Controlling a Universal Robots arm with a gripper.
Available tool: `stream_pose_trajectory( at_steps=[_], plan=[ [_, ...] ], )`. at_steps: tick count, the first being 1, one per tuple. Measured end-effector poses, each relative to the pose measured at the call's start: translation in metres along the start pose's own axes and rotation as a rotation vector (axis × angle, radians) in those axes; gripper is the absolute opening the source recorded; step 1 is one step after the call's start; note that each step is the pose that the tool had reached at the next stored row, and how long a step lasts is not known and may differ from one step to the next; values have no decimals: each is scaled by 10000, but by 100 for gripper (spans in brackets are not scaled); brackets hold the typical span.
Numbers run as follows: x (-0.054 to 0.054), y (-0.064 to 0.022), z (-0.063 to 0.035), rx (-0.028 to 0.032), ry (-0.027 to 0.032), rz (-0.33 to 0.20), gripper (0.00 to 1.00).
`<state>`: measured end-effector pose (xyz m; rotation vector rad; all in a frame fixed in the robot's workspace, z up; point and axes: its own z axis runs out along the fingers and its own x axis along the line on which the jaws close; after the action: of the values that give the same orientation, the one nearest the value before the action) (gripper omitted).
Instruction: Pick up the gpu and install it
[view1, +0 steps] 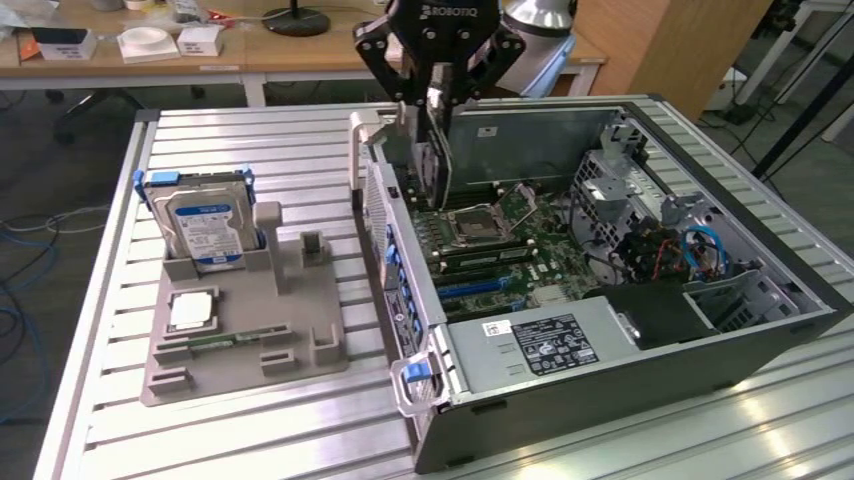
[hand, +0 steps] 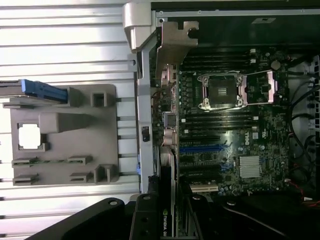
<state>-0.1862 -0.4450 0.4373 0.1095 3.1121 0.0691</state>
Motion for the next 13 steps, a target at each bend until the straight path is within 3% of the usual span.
stream_pose_trajectory(
  at_steps=[13],
  plan=[
    [-450, 31, 13, -1, 1, -25, 26]
  ],
)
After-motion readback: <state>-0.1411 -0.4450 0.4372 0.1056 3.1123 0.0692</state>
